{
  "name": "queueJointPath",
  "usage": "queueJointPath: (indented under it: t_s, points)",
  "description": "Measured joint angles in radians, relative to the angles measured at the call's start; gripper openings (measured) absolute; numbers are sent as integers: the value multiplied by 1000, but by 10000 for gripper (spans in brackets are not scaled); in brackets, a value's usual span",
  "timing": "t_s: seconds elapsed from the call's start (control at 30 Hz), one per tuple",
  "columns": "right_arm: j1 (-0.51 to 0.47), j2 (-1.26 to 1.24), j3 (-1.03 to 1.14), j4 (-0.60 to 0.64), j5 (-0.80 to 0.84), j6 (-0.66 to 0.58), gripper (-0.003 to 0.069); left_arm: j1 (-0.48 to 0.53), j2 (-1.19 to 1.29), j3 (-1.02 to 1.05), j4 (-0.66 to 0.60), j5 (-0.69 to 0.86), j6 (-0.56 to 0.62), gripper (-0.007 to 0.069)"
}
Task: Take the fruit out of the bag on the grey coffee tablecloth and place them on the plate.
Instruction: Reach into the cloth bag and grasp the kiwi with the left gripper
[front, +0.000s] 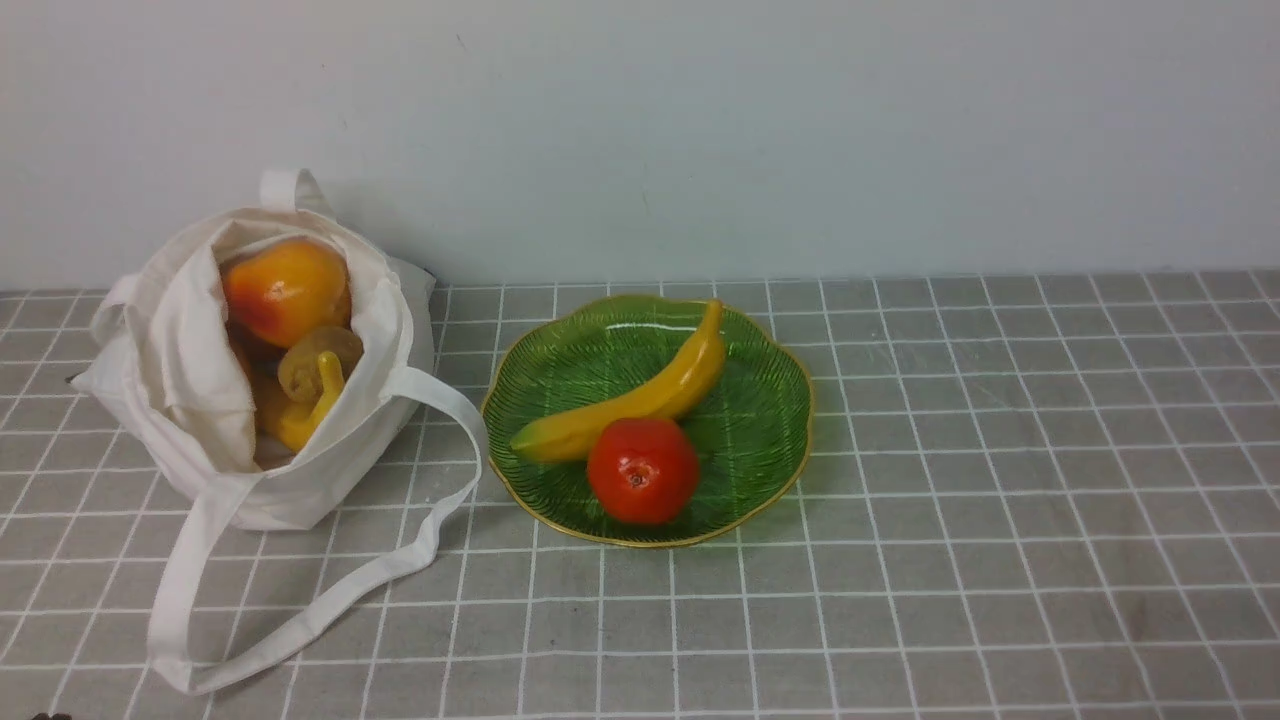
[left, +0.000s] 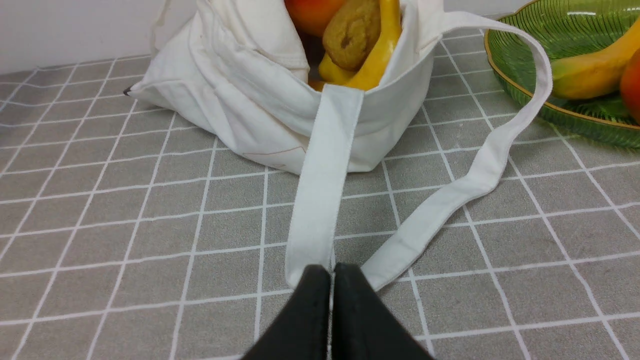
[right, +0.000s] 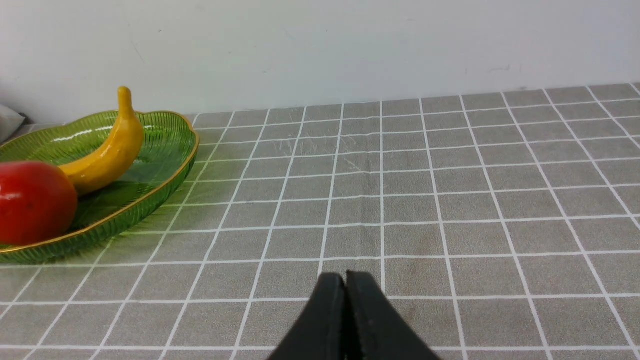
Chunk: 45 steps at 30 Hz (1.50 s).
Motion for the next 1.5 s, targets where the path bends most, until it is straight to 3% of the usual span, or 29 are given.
queueJointPath:
  t_s: [0.97,1.13,1.27,1.4,1.5]
  points:
    - [0,0,0,0,0,0,-12,0,0,0,1,0,0,-8]
    - [0,0,0,0,0,0,-12,0,0,2,112,-31,33,-8]
    - [0,0,0,0,0,0,-12,0,0,2,115,-150,-29,-8]
    - [0,0,0,0,0,0,-12,0,0,2,32,-349,-230,-8]
    - [0,0,0,0,0,0,-12,0,0,2,19,-421,-311,-8]
